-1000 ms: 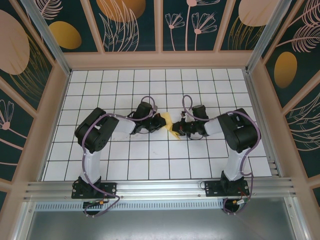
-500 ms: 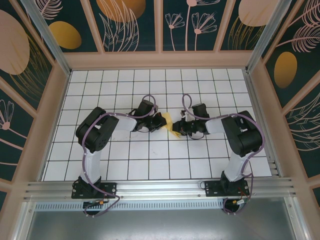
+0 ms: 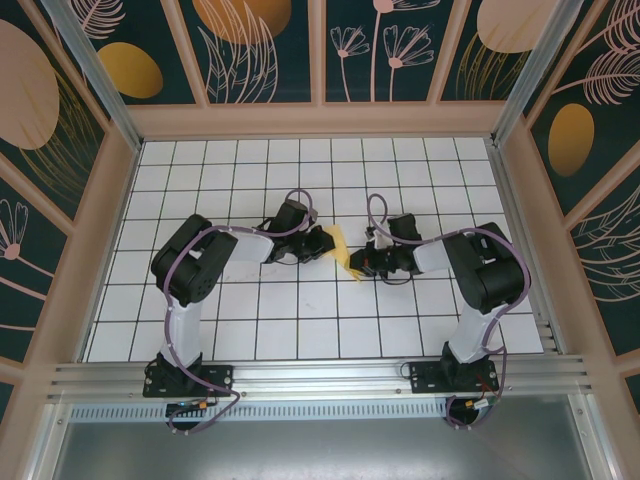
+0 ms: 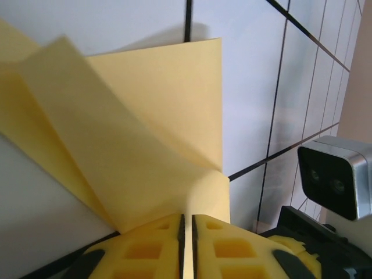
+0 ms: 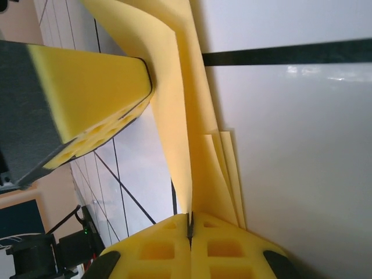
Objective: Fold a paper plane with a square sheet of paper (pick it up from the middle)
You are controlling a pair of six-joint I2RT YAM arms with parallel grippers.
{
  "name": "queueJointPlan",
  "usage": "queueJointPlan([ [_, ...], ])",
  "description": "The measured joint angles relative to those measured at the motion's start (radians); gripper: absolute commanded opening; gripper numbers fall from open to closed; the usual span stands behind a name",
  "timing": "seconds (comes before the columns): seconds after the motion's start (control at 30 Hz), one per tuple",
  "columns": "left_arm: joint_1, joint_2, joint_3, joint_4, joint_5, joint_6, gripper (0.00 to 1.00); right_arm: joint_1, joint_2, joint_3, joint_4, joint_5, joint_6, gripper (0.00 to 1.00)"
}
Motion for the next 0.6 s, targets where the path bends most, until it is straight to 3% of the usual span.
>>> queueJointPlan([
  [0.23, -0.002, -0.095, -0.068, 0.113, -0.010, 0.021, 0.25, -0.022, 0.002, -0.034, 0.064, -0.034, 0.056, 0.00],
  [0.6, -0.031, -0.107, -0.159, 0.243, -0.006, 0.020, 0.18, -0.043, 0.031, -0.050, 0.151, -0.091, 0.177, 0.00],
])
